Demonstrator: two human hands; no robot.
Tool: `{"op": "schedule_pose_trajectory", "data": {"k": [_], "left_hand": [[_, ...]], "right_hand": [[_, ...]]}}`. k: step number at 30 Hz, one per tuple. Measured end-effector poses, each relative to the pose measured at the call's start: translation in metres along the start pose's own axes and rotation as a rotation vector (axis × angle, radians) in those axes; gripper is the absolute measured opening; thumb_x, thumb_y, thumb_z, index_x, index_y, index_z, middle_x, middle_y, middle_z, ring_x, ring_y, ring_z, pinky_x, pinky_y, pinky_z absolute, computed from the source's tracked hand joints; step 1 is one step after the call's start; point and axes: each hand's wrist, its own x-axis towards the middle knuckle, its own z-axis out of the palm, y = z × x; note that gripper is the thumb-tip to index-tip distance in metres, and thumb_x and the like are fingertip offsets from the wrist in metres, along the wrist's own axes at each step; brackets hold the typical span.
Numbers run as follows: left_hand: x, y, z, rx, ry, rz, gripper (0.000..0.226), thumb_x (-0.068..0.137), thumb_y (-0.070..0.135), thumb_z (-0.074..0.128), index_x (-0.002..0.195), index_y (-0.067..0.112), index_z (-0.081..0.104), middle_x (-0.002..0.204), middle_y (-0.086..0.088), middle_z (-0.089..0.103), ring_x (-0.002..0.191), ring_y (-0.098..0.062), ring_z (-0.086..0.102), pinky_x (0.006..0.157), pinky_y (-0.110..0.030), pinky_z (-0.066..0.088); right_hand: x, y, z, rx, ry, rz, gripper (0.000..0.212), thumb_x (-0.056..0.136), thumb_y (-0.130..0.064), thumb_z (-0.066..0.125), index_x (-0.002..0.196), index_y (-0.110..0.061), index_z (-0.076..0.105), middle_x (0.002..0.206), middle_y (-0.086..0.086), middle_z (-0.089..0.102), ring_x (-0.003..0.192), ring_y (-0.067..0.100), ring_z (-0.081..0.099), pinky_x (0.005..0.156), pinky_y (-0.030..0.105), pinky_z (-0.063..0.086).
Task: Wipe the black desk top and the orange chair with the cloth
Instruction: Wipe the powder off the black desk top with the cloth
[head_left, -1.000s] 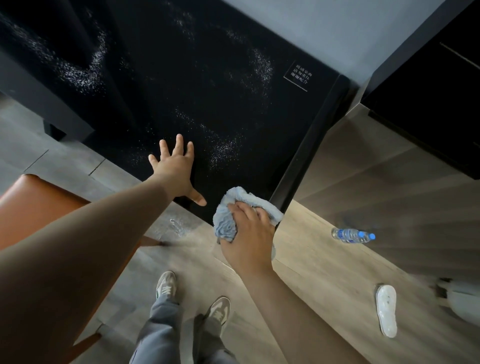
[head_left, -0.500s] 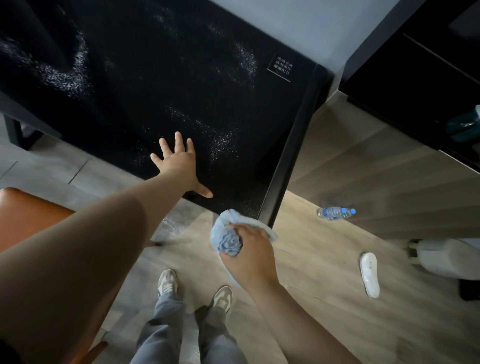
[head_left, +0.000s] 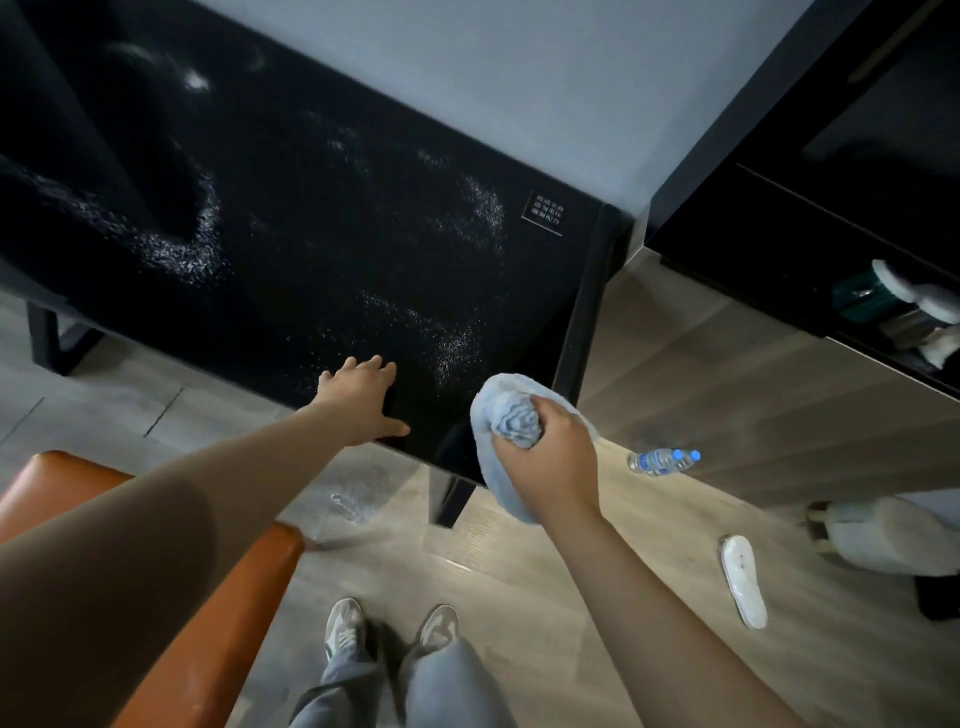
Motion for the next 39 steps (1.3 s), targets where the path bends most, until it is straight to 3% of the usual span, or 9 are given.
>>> {"op": "schedule_pose_trajectory", "data": {"k": [2,4,10,16,18,22,27,31,39], "left_hand": [[-0.001,0.000,-0.013,-0.060,-0.004,0.001,0.084,0.085,0.048,0.067,0.150,0.016,0.026,0.149,-0.007,0.038,0.134,-0.028,0.039,0.107,-0.044,0.040],[0.000,-0.002,-0.026,-0.102,-0.006,-0.010,0.078,0.086,0.045,0.066,0.149,0.016,0.030,0.142,-0.007,0.047,0.125,-0.025,0.049,0.098,-0.037,0.048],[0.027,-0.005,-0.065,-0.061,0.057,-0.043,0.072,0.087,0.046,0.064,0.146,0.015,0.035,0.135,-0.005,0.052,0.118,-0.022,0.055,0.094,-0.034,0.050],[0.081,0.006,-0.100,-0.076,0.087,-0.086,0.074,0.086,0.048,0.064,0.147,0.017,0.035,0.134,-0.003,0.054,0.116,-0.021,0.056,0.095,-0.037,0.051],[0.098,0.011,-0.105,-0.082,0.088,-0.091,0.076,0.086,0.050,0.064,0.147,0.017,0.035,0.141,-0.004,0.048,0.124,-0.023,0.051,0.100,-0.039,0.047],[0.125,0.020,-0.100,0.005,0.066,-0.095,0.089,0.085,0.060,0.058,0.153,0.018,0.019,0.159,-0.005,0.017,0.147,-0.028,0.014,0.118,-0.044,0.024],[0.162,0.019,-0.105,0.020,0.068,-0.119,0.100,0.081,0.066,0.057,0.155,0.021,0.006,0.162,-0.006,0.000,0.148,-0.031,0.000,0.120,-0.048,0.013],[0.194,0.015,-0.118,0.026,0.085,-0.127,0.113,0.075,0.072,0.059,0.154,0.023,-0.006,0.161,-0.005,-0.011,0.148,-0.032,-0.007,0.119,-0.052,0.011],[0.232,0.007,-0.119,0.084,-0.035,-0.177,0.144,0.052,0.079,0.070,0.148,0.028,-0.025,0.153,-0.003,-0.036,0.142,-0.038,-0.026,0.114,-0.063,0.002]], "right_hand": [[0.015,-0.005,-0.006,-0.018,0.021,-0.002,0.010,0.085,-0.020,0.062,0.078,-0.013,0.065,0.073,-0.003,0.065,0.067,0.007,0.057,0.057,0.008,0.037],[0.031,-0.007,-0.011,-0.027,0.044,-0.004,0.010,0.084,-0.022,0.062,0.080,-0.014,0.065,0.075,-0.004,0.065,0.071,0.009,0.058,0.058,0.013,0.041],[0.096,-0.006,-0.016,-0.026,0.051,-0.056,0.014,0.083,-0.028,0.063,0.089,-0.016,0.067,0.083,-0.004,0.067,0.083,0.014,0.061,0.073,0.032,0.052],[0.188,-0.004,-0.028,-0.026,0.067,-0.109,0.009,0.082,-0.022,0.064,0.082,-0.013,0.064,0.075,-0.007,0.060,0.077,0.015,0.059,0.065,0.029,0.048],[0.217,-0.001,-0.029,-0.028,0.074,-0.126,0.008,0.081,-0.021,0.065,0.080,-0.012,0.064,0.073,-0.006,0.060,0.076,0.016,0.059,0.063,0.027,0.045],[0.267,0.005,-0.029,-0.032,0.074,-0.145,0.009,0.081,-0.020,0.065,0.075,-0.016,0.060,0.071,-0.008,0.057,0.077,0.016,0.058,0.059,0.025,0.039],[0.326,0.015,-0.021,-0.051,0.092,-0.159,0.013,0.082,-0.018,0.061,0.072,-0.009,0.060,0.068,-0.001,0.060,0.067,0.016,0.057,0.049,0.022,0.039],[0.376,0.017,-0.014,-0.066,0.102,-0.188,0.013,0.083,-0.016,0.060,0.071,-0.010,0.058,0.067,-0.001,0.058,0.067,0.018,0.057,0.049,0.024,0.037],[0.471,0.020,-0.001,-0.114,0.128,-0.240,0.018,0.082,-0.015,0.059,0.065,-0.012,0.055,0.061,-0.003,0.056,0.059,0.015,0.052,0.049,0.025,0.036]]}}
